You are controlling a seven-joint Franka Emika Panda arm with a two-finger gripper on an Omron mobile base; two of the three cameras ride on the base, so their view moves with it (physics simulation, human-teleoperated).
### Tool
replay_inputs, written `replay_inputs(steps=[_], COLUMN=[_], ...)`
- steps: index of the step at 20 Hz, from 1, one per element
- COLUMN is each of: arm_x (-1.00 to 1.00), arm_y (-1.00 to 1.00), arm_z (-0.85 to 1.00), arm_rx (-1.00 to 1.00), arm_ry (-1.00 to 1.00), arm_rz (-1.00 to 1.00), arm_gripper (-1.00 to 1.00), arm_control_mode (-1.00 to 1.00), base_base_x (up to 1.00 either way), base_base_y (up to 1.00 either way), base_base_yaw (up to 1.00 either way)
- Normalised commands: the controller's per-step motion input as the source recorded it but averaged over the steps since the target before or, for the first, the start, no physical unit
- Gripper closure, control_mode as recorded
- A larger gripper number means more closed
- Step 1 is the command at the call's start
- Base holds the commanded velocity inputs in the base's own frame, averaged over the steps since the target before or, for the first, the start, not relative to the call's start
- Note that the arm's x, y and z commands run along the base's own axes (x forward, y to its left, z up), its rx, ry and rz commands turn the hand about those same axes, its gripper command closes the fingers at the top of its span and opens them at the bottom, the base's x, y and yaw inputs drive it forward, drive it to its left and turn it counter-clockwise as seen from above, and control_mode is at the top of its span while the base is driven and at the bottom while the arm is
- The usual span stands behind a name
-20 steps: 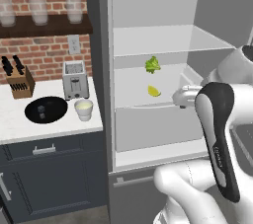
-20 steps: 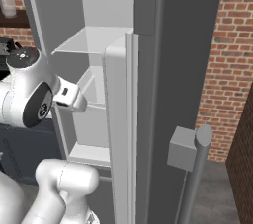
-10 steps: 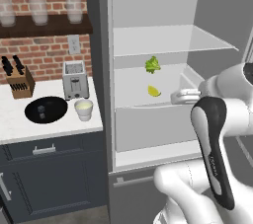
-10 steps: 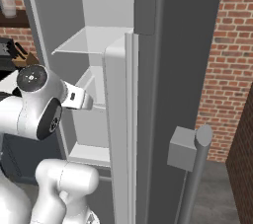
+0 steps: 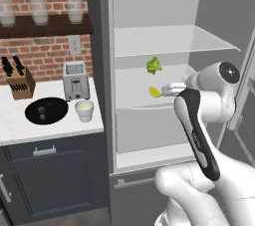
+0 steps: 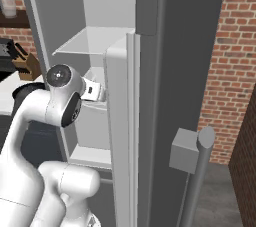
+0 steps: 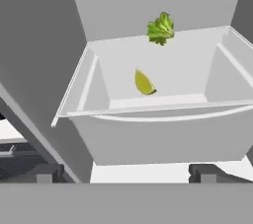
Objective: Grab a lemon wedge from the fridge and one ice cube from the ice bowl, and put them in the glass of lemonade.
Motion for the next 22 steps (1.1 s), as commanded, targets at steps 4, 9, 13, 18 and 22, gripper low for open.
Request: replay_inputs(steps=[4, 9, 13, 18, 22], arm_x=[0.94, 0.74, 0.42, 0.23, 0.13], arm_y=[-0.25, -0.08, 0.00, 0.00, 0.00], arm_z=[-0.02, -0.16, -0.27, -0.49, -0.52], arm_rx=[0.00, -0.02, -0.01, 0.00, 0.00], arm_ry=[0.00, 0.05, 0.00, 0.02, 0.01], arm_rz=[0.00, 0.00, 0.00, 0.00, 0.00], arm_gripper=[-1.00, -1.00, -1.00, -1.00, -1.00], arm_control_mode=[-1.00, -1.00, -1.00, -1.00, -1.00], base_base_x=[0.00, 0.00, 0.00, 0.00, 0.00], base_base_y=[0.00, 0.00, 0.00, 0.00, 0.00], base_base_yaw=[0.00, 0.00, 0.00, 0.00, 0.00])
